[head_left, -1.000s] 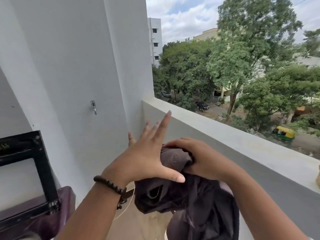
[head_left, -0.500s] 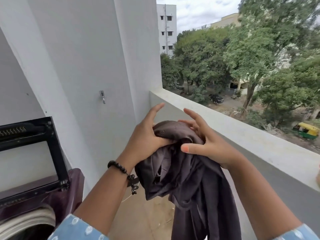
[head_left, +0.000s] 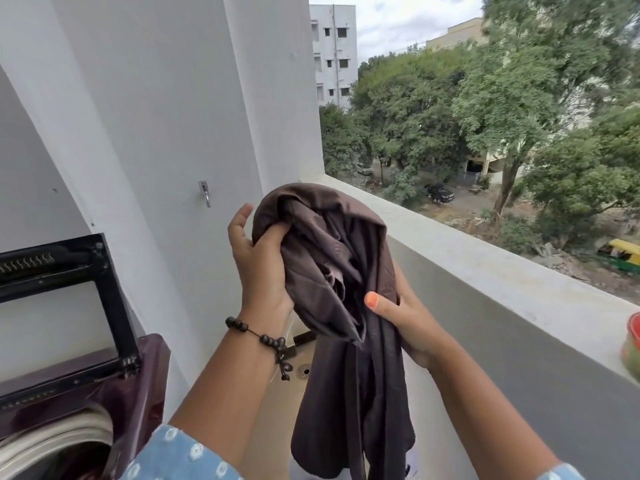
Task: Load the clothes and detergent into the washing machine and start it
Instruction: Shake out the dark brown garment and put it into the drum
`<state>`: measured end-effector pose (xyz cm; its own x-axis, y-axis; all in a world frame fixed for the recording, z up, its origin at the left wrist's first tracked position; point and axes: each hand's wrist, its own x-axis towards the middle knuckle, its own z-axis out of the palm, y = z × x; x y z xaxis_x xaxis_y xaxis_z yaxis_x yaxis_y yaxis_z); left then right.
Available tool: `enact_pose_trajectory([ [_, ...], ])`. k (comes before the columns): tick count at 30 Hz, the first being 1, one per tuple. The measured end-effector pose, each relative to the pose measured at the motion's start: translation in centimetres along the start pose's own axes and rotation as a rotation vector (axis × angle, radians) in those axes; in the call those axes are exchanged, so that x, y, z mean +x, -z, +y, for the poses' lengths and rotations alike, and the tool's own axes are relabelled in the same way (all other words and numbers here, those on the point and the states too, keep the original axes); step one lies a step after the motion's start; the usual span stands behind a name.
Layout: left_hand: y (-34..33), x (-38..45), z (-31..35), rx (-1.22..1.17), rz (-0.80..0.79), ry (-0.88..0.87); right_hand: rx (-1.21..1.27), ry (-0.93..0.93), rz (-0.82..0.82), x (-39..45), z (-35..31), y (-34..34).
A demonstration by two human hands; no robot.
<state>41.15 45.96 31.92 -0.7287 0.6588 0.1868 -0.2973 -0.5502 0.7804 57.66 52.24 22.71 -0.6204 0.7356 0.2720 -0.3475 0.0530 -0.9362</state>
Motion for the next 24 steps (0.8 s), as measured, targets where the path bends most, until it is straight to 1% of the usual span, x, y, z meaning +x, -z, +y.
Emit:
enact_pose_trajectory([
  [3, 0.1, -0.5, -0.9, -0.014, -0.010, 0.020, 0.136, 0.049, 0.128, 0.4, -0.2, -1.1],
  [5, 0.6, -0.7, -1.1, 0.083, -0.066, 0.045, 0.172, 0.086, 0.237, 0.7, -0.7, -1.1],
  [8, 2.7, -0.9, -1.5, 0.346, -0.262, 0.132, 0.168, 0.142, 0.354, 1.4, -1.9, -0.4],
  [10, 4.5, -1.0, -1.4, 0.557, -0.432, 0.220, 0.080, 0.170, 0.354, 1.7, -2.6, 0.4],
  [12, 5.8, -0.8, -0.3, 0.746, -0.577, 0.277, -0.074, 0.197, 0.297, 1.8, -3.5, 1.1],
  [13, 6.2, -0.6, 0.4, 0.792, -0.629, 0.290, -0.158, 0.211, 0.254, 1.9, -3.9, 1.3],
  [15, 6.1, -0.2, 2.0, 0.838, -0.683, 0.284, -0.337, 0.232, 0.137, 2.0, -4.7, 1.8],
  [16, 5.7, -0.3, 2.7, 0.893, -0.703, 0.254, -0.430, 0.230, 0.058, 2.1, -5.2, 1.8],
  [18, 4.5, -0.7, 3.3, 1.086, -0.764, 0.139, -0.591, 0.205, -0.107, 2.4, -5.7, 1.1],
  [20, 3.2, -1.0, 2.8, 1.275, -0.870, 0.048, -0.733, 0.203, -0.228, 2.6, -5.8, -0.1],
  [22, 2.4, -1.2, 1.9, 1.400, -0.945, -0.002, -0.821, 0.214, -0.287, 2.7, -5.8, -1.1],
  [24, 2.2, -1.2, 1.1, 1.405, -0.937, -0.029, -0.848, 0.206, -0.303, 2.6, -5.8, -1.3],
])
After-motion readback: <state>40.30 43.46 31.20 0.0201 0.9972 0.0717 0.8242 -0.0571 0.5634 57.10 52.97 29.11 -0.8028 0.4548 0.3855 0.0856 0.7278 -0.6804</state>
